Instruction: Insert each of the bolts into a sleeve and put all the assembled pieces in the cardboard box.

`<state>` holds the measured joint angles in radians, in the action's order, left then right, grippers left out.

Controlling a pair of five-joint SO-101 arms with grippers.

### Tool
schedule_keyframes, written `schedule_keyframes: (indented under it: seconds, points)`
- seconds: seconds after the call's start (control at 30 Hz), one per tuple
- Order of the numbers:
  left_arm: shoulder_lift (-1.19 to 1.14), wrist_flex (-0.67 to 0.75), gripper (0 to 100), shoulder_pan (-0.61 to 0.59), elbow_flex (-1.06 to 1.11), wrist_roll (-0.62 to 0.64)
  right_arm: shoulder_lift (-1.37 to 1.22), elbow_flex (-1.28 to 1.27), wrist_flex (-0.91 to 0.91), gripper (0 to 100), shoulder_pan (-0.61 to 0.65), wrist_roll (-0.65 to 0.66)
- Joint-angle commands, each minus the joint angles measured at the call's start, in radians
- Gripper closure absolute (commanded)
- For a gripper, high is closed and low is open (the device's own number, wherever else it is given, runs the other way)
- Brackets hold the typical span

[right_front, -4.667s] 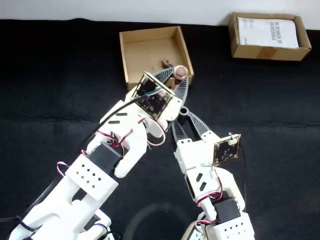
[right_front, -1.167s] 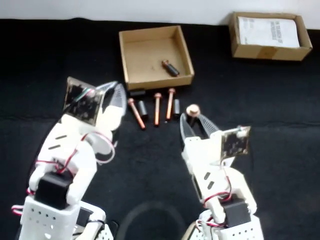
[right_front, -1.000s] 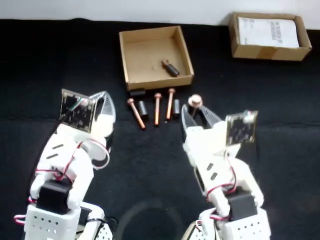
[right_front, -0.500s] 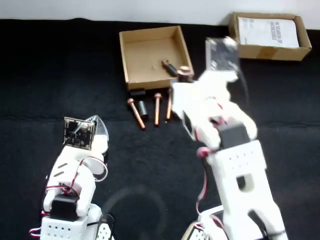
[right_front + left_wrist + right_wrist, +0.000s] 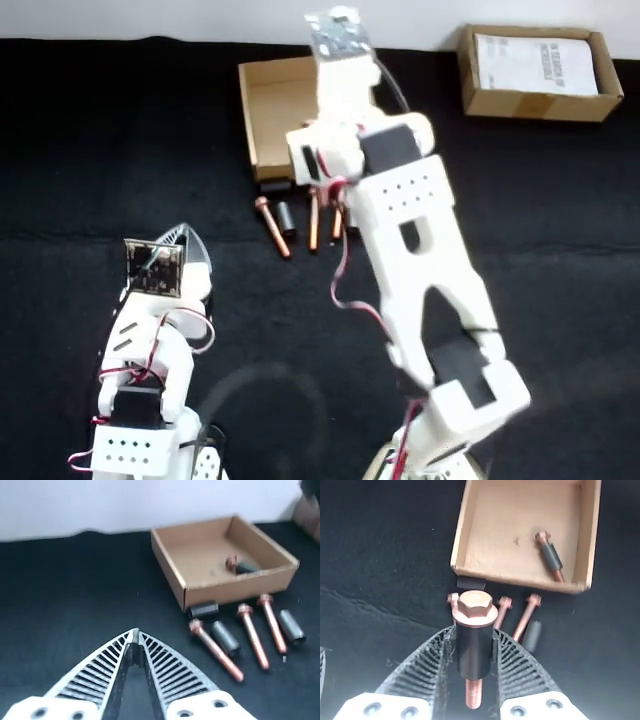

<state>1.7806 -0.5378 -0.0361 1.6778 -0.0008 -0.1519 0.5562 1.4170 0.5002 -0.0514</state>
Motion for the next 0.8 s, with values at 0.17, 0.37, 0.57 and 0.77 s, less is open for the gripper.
schedule_keyframes:
  seconds: [0.17,0.37,0.57,0.77]
  points:
    - [0.015,-0.132,99,-0.012,0.018,0.002,-0.278,0.421,0.061,98.8,-0.002,0.117]
    - [-0.022,-0.153,99,-0.01,0.019,0.002,-0.44,0.524,0.013,98.8,-0.035,0.176]
    - [-0.105,-0.146,99,-0.012,0.025,0.0,-0.532,0.599,-0.108,98.8,-0.067,0.275]
    - [-0.116,-0.147,99,-0.013,0.025,0.0,-0.595,0.598,-0.269,98.8,-0.099,0.356]
